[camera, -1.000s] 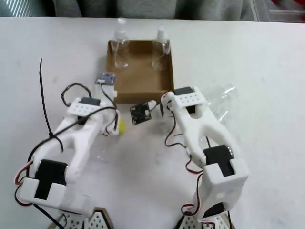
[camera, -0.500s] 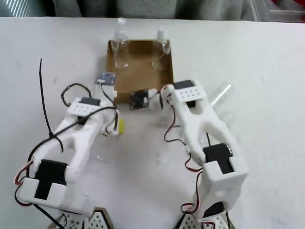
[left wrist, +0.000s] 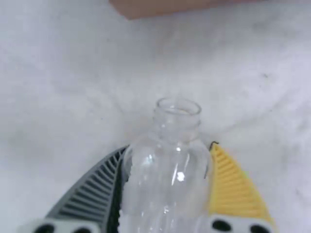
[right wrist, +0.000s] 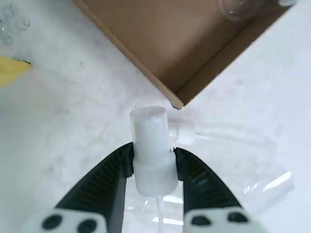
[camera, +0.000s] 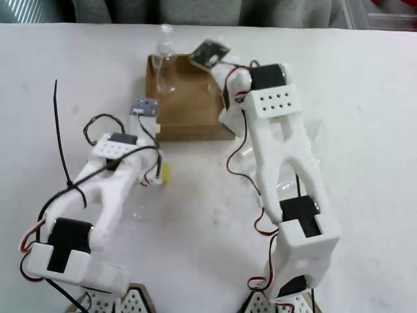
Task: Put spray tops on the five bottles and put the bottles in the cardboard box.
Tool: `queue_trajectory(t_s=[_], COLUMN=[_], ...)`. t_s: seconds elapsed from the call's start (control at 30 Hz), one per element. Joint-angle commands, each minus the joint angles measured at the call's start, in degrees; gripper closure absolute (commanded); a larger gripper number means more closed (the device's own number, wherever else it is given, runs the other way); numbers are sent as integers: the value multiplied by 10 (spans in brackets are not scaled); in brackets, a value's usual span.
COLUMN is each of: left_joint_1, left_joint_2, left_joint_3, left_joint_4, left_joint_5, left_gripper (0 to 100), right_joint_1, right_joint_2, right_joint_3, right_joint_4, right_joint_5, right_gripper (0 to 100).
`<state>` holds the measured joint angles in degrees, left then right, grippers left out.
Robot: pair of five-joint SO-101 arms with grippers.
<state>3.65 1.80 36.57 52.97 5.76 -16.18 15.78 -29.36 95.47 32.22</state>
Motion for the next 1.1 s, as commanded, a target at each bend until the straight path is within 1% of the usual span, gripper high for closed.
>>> queue_trajectory(t_s=[0.0, 0.1, 0.23, 0.37, 0.6, 0.87, 1.07], left_joint_1=[6, 6, 6, 7, 7, 4, 6], left_joint_2=[-29, -30, -62, -122, -211, -298, -382], left_joint_3=[-3, -3, 18, 87, 182, 266, 330], left_joint_4=[-11, -11, -18, -94, -200, -301, -342], left_joint_5=[-6, -6, -6, -3, -3, -2, -2], left_gripper=[980, 980, 980, 980, 980, 980, 980], right_joint_1=[15, 27, 39, 26, -40, -68, -75], right_joint_2=[-7, -4, -5, -1, -7, -71, -105], right_joint_3=[-49, -50, -50, -49, -29, -71, -113], right_joint_4=[29, 29, 29, 30, 30, 29, 9], right_joint_5=[-106, -193, -285, -340, -324, -328, -329], right_gripper=[982, 982, 982, 982, 982, 981, 981])
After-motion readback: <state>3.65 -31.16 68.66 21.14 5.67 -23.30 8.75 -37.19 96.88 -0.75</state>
